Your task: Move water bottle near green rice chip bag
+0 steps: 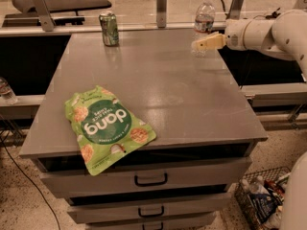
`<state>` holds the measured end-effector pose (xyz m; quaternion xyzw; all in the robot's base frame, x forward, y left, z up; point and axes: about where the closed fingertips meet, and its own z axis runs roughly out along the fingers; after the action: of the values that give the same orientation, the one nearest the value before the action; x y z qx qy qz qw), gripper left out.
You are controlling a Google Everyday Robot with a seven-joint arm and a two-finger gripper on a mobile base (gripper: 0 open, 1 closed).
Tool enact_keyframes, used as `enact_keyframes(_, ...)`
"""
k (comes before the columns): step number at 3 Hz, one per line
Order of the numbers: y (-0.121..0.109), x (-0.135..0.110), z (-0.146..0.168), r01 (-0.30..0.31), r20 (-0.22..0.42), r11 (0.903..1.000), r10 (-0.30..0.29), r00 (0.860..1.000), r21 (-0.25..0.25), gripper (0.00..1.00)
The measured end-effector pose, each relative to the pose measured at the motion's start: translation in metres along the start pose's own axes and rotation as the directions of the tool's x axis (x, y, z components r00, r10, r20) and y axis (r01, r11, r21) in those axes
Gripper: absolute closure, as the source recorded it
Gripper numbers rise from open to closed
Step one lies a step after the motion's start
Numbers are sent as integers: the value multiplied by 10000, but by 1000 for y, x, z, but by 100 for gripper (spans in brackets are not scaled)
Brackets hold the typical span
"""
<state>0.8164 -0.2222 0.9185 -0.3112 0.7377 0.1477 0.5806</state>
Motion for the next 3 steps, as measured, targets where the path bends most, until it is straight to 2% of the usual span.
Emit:
enact_keyframes(1, -4, -6, 24, -340, 411, 9994, 336, 9986, 92, 0)
enact_keyframes(2, -6, -9, 38, -597, 457, 9981, 590, 9972, 136, 16)
enact_keyframes(3, -7, -9, 41, -760, 472, 9970, 751, 9961, 168, 39)
